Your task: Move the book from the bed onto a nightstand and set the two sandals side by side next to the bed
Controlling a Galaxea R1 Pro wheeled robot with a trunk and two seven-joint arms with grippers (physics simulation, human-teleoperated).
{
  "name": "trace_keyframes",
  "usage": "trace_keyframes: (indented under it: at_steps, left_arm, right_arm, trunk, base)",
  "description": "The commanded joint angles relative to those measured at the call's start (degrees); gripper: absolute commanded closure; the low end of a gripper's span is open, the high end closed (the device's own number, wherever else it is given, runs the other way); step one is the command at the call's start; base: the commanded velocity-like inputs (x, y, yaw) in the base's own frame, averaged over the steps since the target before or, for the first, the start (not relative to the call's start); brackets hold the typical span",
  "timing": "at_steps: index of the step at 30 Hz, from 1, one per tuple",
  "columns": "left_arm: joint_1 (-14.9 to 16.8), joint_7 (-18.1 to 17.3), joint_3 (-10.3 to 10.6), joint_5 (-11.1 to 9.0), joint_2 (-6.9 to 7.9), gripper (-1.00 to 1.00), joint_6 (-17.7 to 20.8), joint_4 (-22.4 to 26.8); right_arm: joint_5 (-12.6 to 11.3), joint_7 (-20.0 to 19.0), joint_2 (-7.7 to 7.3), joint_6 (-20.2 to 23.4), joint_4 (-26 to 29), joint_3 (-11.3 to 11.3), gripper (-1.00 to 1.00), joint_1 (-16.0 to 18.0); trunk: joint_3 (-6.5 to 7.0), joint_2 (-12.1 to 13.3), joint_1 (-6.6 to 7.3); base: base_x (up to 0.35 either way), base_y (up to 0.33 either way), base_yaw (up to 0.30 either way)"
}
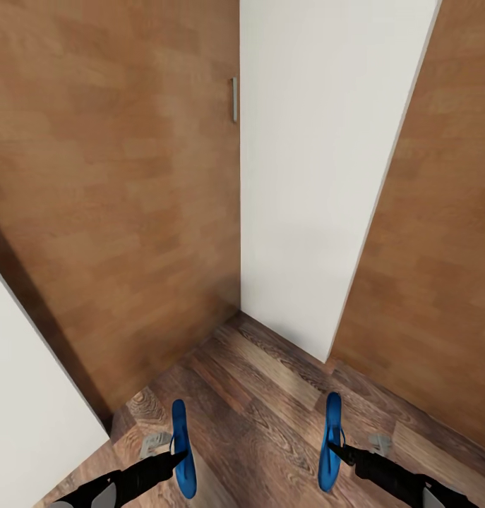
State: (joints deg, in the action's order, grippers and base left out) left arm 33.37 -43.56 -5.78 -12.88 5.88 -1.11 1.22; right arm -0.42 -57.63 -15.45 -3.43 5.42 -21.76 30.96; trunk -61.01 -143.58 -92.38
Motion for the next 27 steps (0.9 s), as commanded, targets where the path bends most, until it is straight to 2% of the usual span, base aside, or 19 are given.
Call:
trace_keyframes:
  at_steps: [1,8,18,27]
  left_arm:
    - [0.0,-0.2,-0.4,0.3,0.01,1.0,-0.1,-0.1]
    - [0.0,0.0,-0.4,0.3,0.01,1.0,-0.2,-0.1]
    - [0.0,0.0,-0.4,0.3,0.01,1.0,-0.2,-0.1]
    - [0.0,0.0,-0.4,0.3,0.01,1.0,-0.2,-0.1]
  right_arm:
    - [0.0,-0.1,-0.02,-0.3,-0.1,0.1,1.0,0.0]
    - [-0.1,-0.1,-0.02,-0.3,-0.1,0.1,1.0,0.1]
    - [-0.1,-0.1,-0.02,-0.3,-0.1,0.1,1.0,0.0]
    - [-0.1,-0.1,-0.02,-0.3,-0.1,0.1,1.0,0.1]
  trunk:
    - [0.18,0.0,0.03]
    - [1.73,0.1,0.22]
    - [1.73,0.1,0.22]
    - [1.73,0.1,0.22]
  base:
    - [0.0,0.0,0.0]
    - [0.0,0.0,0.0]
    - [0.0,0.0,0.006]
    - [0.0,0.0,0.163]
